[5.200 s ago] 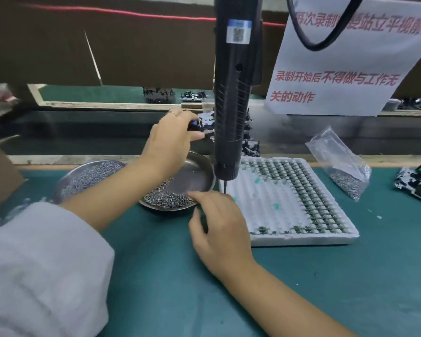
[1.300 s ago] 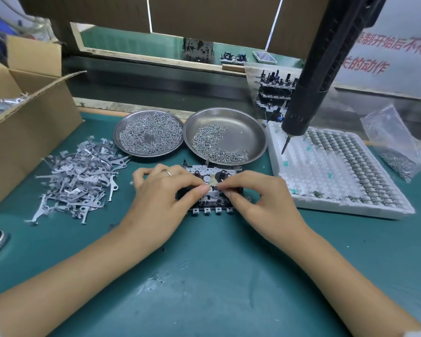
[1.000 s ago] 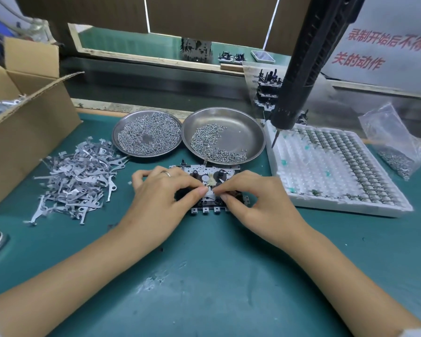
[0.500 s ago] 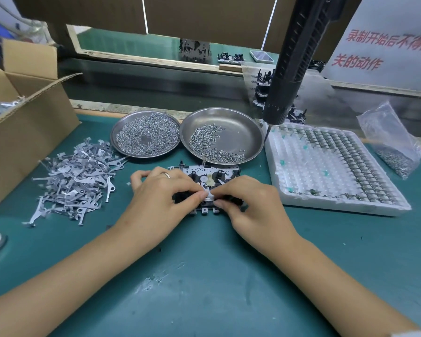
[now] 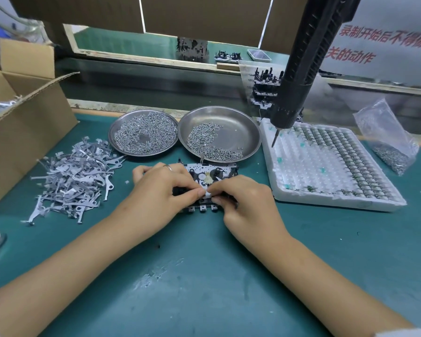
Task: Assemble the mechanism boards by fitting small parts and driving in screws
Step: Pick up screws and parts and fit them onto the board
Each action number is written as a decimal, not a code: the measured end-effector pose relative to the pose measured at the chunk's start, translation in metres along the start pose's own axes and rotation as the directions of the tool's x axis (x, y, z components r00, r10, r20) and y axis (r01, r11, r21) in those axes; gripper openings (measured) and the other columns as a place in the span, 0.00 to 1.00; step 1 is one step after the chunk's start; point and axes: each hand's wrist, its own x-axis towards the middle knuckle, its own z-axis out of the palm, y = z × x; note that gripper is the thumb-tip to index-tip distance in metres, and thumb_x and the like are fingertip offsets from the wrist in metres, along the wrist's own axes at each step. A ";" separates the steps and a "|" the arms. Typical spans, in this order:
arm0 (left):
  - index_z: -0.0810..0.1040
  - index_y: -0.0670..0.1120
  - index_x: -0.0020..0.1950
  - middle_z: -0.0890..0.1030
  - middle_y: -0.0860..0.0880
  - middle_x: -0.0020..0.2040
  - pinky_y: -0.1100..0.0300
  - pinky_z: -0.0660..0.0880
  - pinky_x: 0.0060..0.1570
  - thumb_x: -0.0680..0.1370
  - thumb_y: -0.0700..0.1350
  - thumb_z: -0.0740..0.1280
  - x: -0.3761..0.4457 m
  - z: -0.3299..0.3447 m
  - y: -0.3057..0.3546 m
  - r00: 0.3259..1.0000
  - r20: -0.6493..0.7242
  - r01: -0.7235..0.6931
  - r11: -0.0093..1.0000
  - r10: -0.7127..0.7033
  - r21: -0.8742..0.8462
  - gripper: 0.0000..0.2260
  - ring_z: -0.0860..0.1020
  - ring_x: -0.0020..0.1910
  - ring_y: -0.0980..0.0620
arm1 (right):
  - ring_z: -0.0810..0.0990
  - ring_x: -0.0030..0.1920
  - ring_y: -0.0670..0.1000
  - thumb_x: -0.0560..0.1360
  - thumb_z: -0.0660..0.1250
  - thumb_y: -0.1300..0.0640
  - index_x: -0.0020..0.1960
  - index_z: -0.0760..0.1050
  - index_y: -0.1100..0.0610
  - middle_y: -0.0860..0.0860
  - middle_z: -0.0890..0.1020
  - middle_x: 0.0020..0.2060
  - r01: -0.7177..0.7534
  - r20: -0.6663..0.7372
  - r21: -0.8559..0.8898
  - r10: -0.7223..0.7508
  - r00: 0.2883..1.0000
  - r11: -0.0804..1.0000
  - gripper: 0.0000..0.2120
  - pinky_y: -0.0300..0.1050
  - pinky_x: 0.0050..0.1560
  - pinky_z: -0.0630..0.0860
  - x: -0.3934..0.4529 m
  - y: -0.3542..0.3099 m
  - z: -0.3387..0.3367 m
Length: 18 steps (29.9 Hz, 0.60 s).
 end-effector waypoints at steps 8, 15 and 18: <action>0.82 0.61 0.40 0.80 0.62 0.43 0.61 0.52 0.52 0.67 0.63 0.61 0.002 -0.001 -0.006 1.000 0.019 -0.017 1.000 0.017 0.001 0.13 0.72 0.50 0.60 | 0.82 0.44 0.45 0.75 0.68 0.66 0.43 0.82 0.52 0.45 0.84 0.39 -0.289 -0.008 0.414 0.321 0.947 0.863 0.09 0.35 0.49 0.76 0.006 0.007 -0.010; 0.79 0.64 0.51 0.79 0.61 0.47 0.55 0.60 0.62 0.70 0.61 0.63 0.005 -0.008 -0.004 0.996 -0.032 -0.091 0.995 0.089 -0.044 0.12 0.75 0.52 0.60 | 0.81 0.43 0.43 0.76 0.67 0.63 0.44 0.80 0.45 0.41 0.83 0.38 -0.234 -0.131 0.398 0.308 0.942 0.887 0.13 0.38 0.43 0.76 0.007 0.009 -0.009; 0.82 0.51 0.57 0.81 0.52 0.48 0.61 0.68 0.56 0.78 0.51 0.63 0.021 -0.027 -0.019 0.973 -0.224 -0.069 0.997 0.063 -0.019 0.11 0.76 0.49 0.56 | 0.80 0.47 0.44 0.76 0.65 0.64 0.51 0.82 0.59 0.47 0.82 0.43 -0.087 -0.221 0.233 0.140 0.965 0.968 0.08 0.36 0.51 0.75 0.010 0.009 -0.010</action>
